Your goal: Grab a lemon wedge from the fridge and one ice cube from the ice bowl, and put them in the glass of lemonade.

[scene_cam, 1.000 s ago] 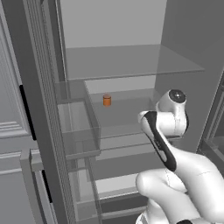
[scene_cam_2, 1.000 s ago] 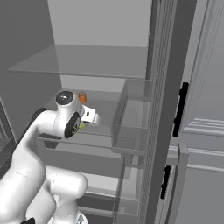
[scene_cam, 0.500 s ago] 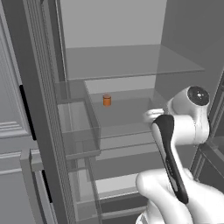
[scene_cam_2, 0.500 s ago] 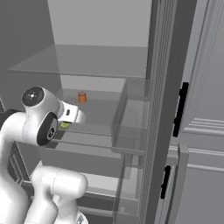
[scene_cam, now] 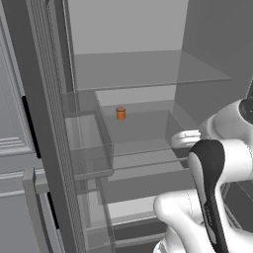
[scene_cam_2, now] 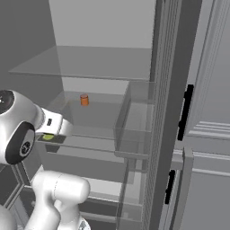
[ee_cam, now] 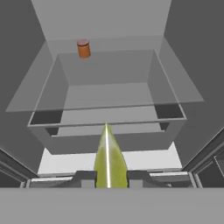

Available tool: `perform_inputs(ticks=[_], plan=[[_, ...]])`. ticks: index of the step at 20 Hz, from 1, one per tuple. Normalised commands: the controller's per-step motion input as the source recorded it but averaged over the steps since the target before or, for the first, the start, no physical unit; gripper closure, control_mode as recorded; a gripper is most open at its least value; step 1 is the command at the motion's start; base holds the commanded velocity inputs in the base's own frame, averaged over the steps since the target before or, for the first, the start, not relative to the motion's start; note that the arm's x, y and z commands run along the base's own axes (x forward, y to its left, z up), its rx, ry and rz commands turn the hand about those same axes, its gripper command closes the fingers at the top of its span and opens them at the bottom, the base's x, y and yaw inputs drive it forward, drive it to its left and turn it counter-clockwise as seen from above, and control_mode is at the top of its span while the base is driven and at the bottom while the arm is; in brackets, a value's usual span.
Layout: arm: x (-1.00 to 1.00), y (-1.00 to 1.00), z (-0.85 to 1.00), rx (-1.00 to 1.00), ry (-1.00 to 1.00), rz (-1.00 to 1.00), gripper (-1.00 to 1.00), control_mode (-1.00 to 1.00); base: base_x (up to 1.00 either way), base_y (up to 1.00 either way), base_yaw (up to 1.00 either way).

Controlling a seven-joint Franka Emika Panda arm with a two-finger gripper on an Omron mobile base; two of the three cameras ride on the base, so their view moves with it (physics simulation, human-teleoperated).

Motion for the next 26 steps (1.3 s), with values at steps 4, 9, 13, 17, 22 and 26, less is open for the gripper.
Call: perform_inputs(ticks=[4, 9, 13, 17, 22, 26], plan=[[0.0, 0.0, 0.0, 0.0, 0.0, 0.0, 1.0, -1.0, 0.0, 0.0, 0.0], [0.0, 0.0, 0.0, 0.0, 0.0, 0.0, 1.0, 1.0, -0.04, 0.0, 0.0], [0.0, 0.0, 0.0, 0.0, 0.0, 0.0, 1.0, 1.0, -0.91, 0.0, -0.06], [0.0, 0.0, 0.0, 0.0, 0.0, 0.0, 1.0, 1.0, -1.0, -0.01, -0.11], [0.0, 0.0, 0.0, 0.0, 0.0, 0.0, 1.0, 1.0, -1.0, 0.0, -0.06], [0.0, 0.0, 0.0, 0.0, 0.0, 0.0, 1.0, 1.0, -1.0, 0.0, 0.12]])
